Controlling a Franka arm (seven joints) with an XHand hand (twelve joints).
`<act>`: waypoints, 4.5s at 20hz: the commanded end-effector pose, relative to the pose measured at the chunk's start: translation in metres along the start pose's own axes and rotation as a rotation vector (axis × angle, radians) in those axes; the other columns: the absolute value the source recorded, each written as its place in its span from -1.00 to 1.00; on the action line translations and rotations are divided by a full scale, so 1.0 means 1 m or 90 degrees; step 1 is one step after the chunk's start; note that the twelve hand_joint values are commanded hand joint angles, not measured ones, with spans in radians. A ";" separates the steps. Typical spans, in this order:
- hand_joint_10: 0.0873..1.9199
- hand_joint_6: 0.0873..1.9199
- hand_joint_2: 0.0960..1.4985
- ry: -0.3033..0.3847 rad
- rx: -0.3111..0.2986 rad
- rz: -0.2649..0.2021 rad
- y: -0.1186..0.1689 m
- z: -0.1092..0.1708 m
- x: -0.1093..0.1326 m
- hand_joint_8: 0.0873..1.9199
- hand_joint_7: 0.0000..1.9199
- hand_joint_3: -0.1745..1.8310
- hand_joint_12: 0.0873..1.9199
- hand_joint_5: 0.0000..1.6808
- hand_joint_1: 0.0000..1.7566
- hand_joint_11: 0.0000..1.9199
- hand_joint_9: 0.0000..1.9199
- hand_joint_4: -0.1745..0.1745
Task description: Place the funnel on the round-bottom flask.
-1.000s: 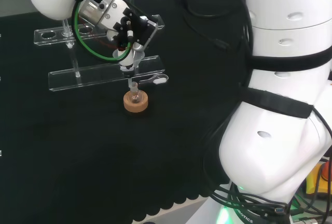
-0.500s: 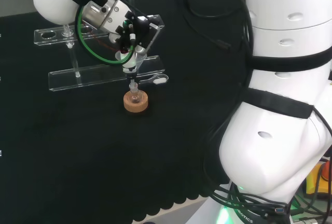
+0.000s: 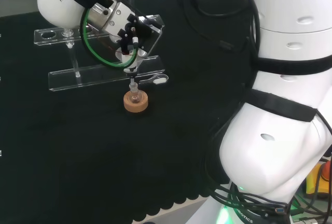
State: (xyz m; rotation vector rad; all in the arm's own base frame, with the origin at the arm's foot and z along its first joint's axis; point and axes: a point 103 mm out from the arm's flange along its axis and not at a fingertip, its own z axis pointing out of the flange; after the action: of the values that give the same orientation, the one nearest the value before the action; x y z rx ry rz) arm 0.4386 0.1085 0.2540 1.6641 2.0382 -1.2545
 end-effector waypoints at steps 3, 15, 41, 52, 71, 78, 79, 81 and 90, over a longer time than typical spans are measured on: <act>-0.44 -0.26 -0.12 -0.003 -0.005 0.000 0.000 0.003 0.002 -0.23 -0.12 -0.36 0.25 -0.37 -0.20 -0.35 0.29 -0.17; -0.43 -0.26 -0.12 -0.007 -0.010 0.003 -0.003 0.008 0.001 -0.22 -0.12 -0.36 0.25 -0.38 -0.21 -0.35 0.29 -0.18; -0.43 -0.26 -0.12 -0.033 -0.027 0.008 0.010 0.017 0.008 -0.22 -0.13 -0.35 0.25 -0.40 -0.21 -0.34 0.28 -0.19; -0.42 -0.27 -0.12 -0.017 -0.013 -0.005 0.008 0.019 0.015 -0.21 -0.15 -0.35 0.25 -0.42 -0.21 -0.35 0.27 -0.20; -0.37 -0.55 -0.13 -0.031 -0.022 0.010 0.009 0.019 0.019 -0.19 -0.36 -0.35 0.28 -0.57 -0.25 -0.39 0.06 -0.26; -0.38 -0.60 -0.13 -0.012 -0.018 0.002 0.009 0.023 0.020 -0.20 -0.37 -0.35 0.28 -0.55 -0.25 -0.39 0.05 -0.26; -0.38 -0.61 -0.13 -0.004 -0.016 0.001 0.008 0.024 0.021 -0.20 -0.37 -0.35 0.28 -0.56 -0.26 -0.40 0.04 -0.26; -0.39 -0.65 -0.13 -0.001 -0.015 0.000 0.007 0.025 0.022 -0.20 -0.40 -0.36 0.29 -0.59 -0.26 -0.40 -0.02 -0.28; -0.39 -1.00 -0.17 0.001 -0.005 -0.002 0.002 0.025 0.022 -0.26 -0.76 -0.39 0.33 -0.78 -0.30 -0.48 -0.29 -0.30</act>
State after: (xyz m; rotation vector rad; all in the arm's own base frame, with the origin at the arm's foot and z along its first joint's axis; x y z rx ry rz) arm 0.4267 0.1056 0.2212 1.6575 2.0475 -1.2368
